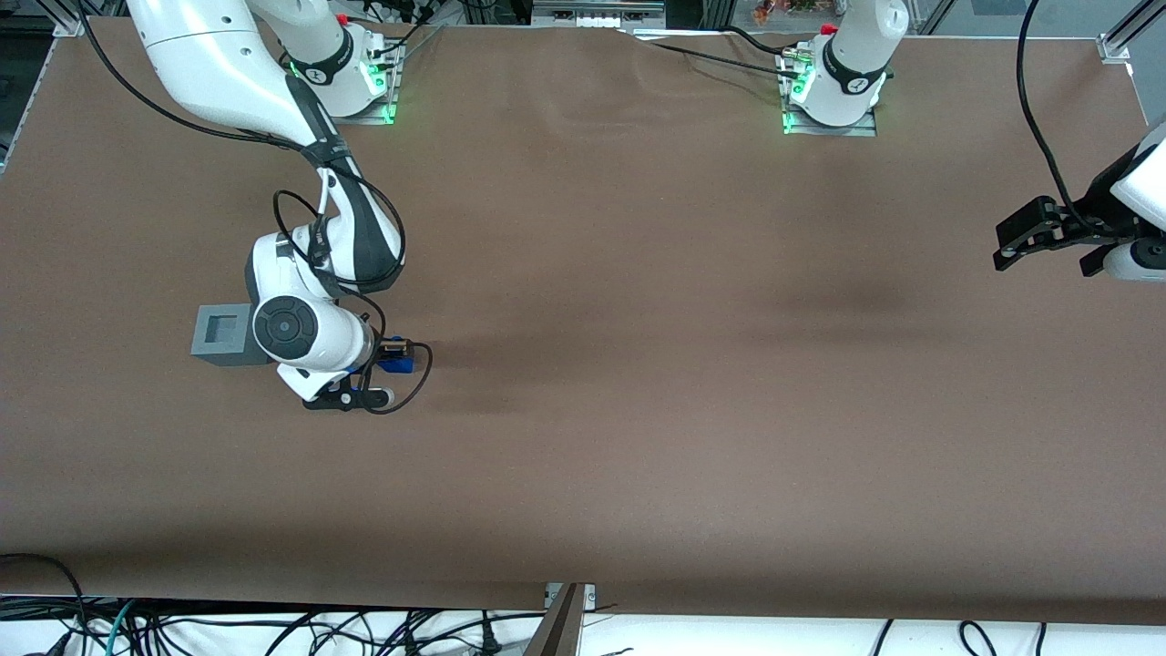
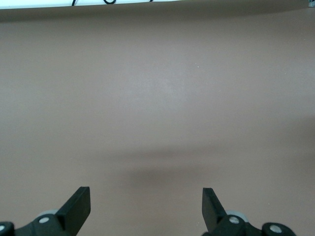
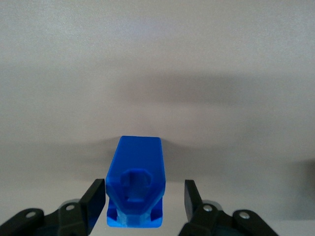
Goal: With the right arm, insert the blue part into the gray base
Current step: 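Lower the right gripper and close it on the blue block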
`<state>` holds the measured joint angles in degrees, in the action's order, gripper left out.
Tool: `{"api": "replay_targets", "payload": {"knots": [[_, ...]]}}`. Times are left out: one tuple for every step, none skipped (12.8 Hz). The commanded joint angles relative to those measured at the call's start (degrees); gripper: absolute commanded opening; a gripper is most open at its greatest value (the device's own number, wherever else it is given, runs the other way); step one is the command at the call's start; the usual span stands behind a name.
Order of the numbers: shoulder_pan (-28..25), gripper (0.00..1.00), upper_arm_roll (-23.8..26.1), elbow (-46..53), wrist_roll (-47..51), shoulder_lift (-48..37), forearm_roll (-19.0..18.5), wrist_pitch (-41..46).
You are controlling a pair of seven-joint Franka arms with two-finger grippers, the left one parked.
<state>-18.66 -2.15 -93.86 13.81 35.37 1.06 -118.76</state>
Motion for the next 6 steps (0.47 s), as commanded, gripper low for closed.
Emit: {"api": "replay_targets", "payload": {"knots": [[-0.2,0.58,0.0,-1.8,0.7,-1.3,2.6,-0.9],[-0.2,0.51,0.0,-1.8,0.8,-1.3,2.7,-0.9],[-0.2,0.46,0.0,-1.7,0.8,-1.3,2.7,-0.9],[-0.2,0.46,0.0,-1.7,0.7,-1.4,2.7,-0.9],[-0.2,0.46,0.0,-1.5,0.7,-1.5,2.7,-0.7],[-0.2,0.44,0.0,-1.5,0.6,-1.6,2.7,-0.5]]}}
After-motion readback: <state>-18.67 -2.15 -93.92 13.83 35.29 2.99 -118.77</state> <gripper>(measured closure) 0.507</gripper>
